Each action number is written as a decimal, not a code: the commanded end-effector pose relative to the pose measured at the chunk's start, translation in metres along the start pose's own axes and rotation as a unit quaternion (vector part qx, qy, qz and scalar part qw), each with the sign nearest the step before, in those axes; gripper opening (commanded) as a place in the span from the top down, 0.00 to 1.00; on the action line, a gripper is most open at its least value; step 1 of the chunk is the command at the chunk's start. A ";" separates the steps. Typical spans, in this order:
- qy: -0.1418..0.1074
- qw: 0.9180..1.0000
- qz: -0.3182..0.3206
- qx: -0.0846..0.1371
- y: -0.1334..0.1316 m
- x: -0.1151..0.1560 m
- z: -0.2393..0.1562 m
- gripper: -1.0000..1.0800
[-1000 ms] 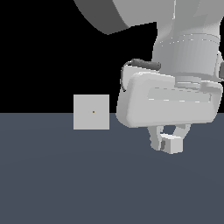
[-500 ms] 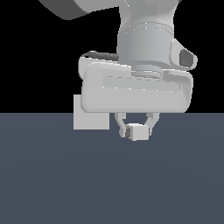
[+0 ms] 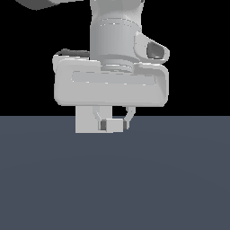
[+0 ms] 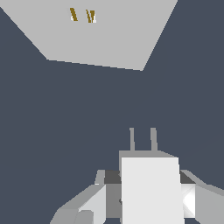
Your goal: Plug the charger into the wall socket.
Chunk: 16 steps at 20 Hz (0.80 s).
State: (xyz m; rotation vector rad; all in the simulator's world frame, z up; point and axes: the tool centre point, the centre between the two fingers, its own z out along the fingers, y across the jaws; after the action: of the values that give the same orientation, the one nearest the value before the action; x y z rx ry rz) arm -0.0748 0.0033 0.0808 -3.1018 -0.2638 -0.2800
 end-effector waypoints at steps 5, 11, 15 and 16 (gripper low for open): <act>0.000 0.999 0.031 -0.006 -0.024 0.017 -0.007 1.00; -0.001 0.999 0.051 -0.010 -0.039 0.028 -0.011 1.00; -0.001 0.998 0.059 -0.011 -0.045 0.033 -0.013 1.00; -0.001 0.998 0.060 -0.011 -0.046 0.034 -0.013 1.00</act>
State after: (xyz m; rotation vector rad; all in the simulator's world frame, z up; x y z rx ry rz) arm -0.0532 0.0518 0.0987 -3.1236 -0.0848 -0.2784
